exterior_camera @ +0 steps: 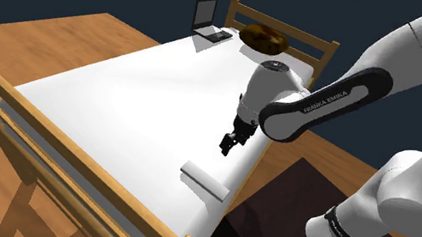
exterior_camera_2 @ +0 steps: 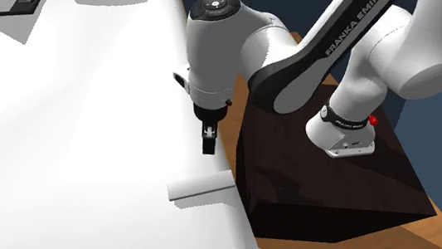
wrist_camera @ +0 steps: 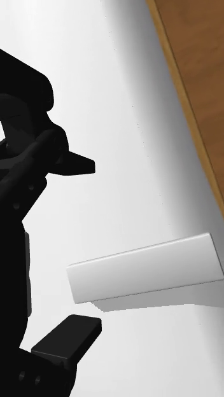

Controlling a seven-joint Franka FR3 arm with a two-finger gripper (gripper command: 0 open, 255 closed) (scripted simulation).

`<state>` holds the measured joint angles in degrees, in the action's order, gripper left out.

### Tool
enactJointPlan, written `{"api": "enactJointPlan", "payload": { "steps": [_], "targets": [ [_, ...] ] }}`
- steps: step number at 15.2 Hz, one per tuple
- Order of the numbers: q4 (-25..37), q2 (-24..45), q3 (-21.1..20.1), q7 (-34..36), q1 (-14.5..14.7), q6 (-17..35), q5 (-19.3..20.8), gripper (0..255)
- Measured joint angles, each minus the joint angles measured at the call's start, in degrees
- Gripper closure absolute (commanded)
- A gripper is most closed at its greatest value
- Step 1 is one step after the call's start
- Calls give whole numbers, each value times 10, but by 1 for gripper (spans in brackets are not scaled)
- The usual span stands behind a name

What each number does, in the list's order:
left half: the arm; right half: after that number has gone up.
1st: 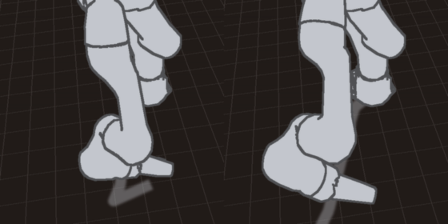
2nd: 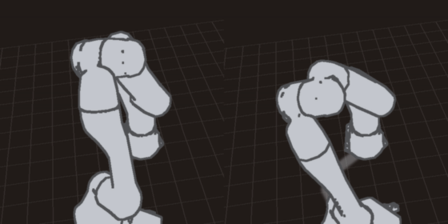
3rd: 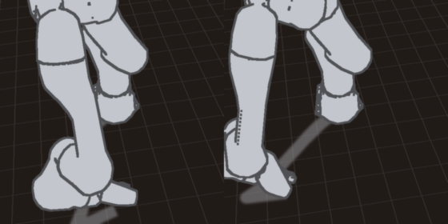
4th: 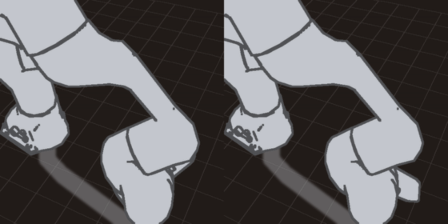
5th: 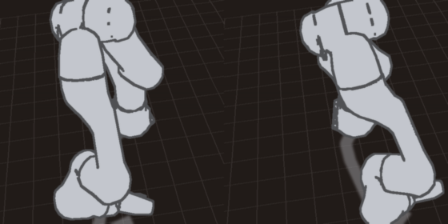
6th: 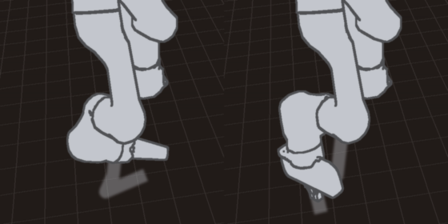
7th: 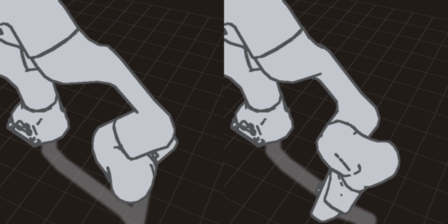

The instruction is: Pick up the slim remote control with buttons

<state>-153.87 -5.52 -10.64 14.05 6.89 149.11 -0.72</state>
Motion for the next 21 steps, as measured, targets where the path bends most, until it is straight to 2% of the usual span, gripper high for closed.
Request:
{"api": "enactJointPlan", "payload": {
  "steps": [5, 11, 19, 20, 21],
  "targets": [
    [31, 131, -7, 44, 12, 95, 46, 0],
    [98, 281, 20, 99, 59, 173, 105, 0],
    [132, 366, 52, 116, 90, 226, 125, 0],
    [132, 369, 53, 117, 92, 228, 126, 255],
    [132, 370, 53, 117, 93, 230, 126, 255]
  ]
}}
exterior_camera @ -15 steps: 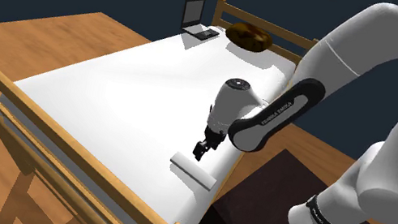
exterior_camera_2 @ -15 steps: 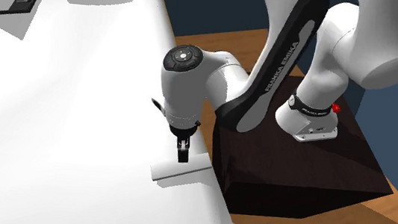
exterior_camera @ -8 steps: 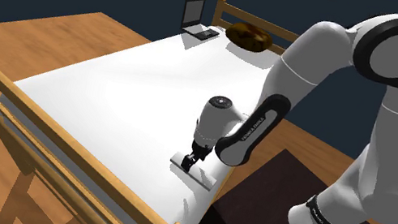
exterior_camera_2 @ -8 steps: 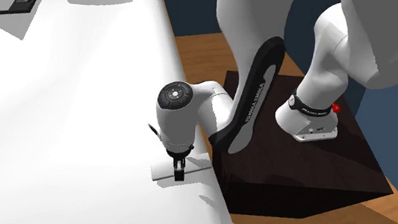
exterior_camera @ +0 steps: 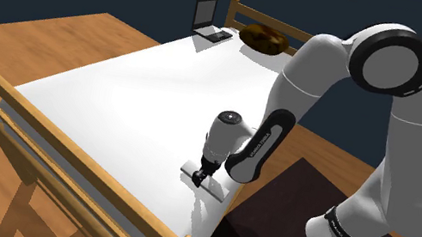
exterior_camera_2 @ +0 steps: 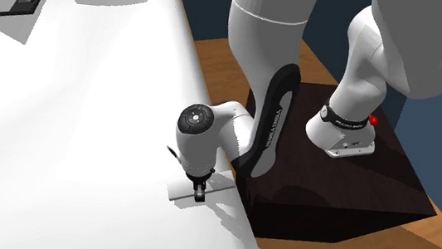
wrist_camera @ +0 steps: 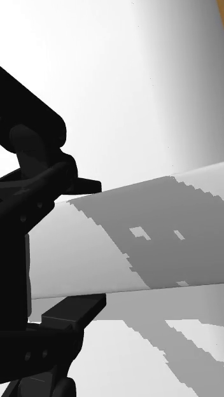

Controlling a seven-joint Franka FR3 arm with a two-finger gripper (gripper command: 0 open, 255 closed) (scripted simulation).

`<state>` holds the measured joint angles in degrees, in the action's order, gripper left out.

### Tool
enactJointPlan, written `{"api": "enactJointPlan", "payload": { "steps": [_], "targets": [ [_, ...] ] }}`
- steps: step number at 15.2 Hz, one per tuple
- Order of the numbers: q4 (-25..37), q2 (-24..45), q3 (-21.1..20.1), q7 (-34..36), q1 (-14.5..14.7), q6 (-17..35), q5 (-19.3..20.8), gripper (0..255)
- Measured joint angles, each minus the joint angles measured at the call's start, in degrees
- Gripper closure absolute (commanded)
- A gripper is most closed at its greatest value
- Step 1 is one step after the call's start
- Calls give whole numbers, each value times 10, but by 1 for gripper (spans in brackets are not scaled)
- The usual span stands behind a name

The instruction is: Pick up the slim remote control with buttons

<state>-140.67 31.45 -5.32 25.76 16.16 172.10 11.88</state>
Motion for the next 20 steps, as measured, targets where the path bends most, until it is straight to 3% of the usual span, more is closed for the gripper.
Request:
{"api": "enactJointPlan", "payload": {
  "steps": [10, 20],
  "targets": [
    [-2, -4, -1, 0, -1, -2, 0, 255],
    [-30, -89, -38, -18, -34, -60, -22, 255]
  ]
}}
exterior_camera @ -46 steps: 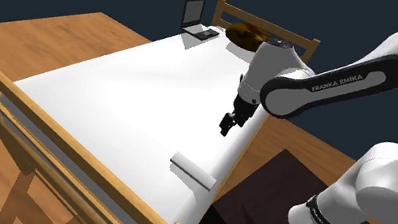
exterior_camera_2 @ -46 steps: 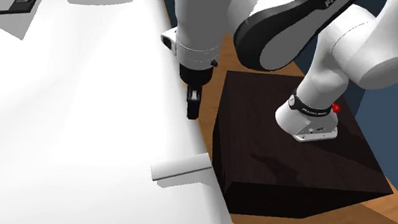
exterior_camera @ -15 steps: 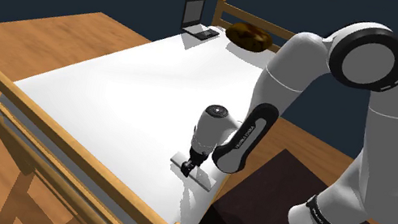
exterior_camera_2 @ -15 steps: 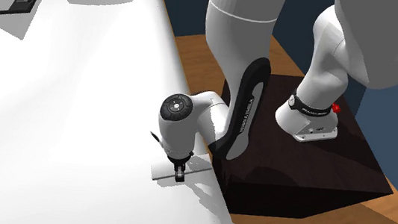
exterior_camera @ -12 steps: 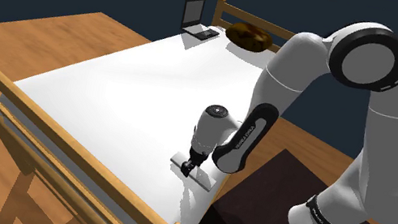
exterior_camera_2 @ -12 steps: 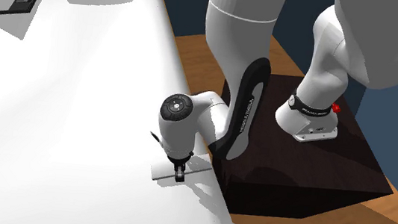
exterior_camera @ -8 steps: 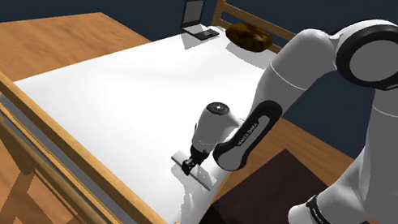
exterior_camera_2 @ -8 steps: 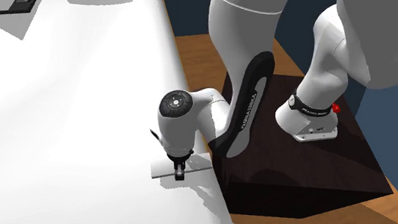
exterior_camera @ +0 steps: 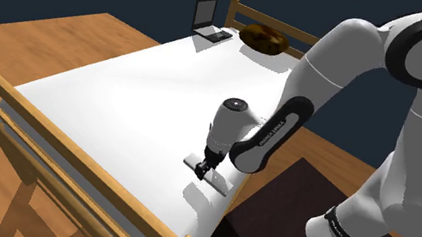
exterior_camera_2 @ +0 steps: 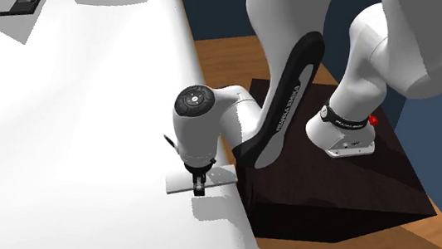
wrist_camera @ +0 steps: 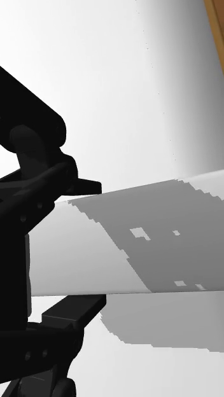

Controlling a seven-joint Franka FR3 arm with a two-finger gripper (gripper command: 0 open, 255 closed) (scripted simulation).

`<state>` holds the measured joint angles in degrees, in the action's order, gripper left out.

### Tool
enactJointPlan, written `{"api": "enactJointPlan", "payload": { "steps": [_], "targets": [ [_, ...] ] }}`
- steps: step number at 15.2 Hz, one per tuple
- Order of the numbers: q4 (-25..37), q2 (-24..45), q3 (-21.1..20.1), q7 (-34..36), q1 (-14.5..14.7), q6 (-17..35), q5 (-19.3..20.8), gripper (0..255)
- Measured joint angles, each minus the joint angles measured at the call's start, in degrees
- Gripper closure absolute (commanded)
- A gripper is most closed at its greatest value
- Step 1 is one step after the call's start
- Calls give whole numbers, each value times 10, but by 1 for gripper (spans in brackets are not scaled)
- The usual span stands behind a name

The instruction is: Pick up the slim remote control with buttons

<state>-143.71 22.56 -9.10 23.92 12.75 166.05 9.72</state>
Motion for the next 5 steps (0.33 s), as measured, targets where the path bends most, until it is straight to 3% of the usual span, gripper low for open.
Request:
{"api": "enactJointPlan", "payload": {
  "steps": [5],
  "targets": [
    [-12, -47, -22, -14, -17, -35, -20, 255]
  ]
}}
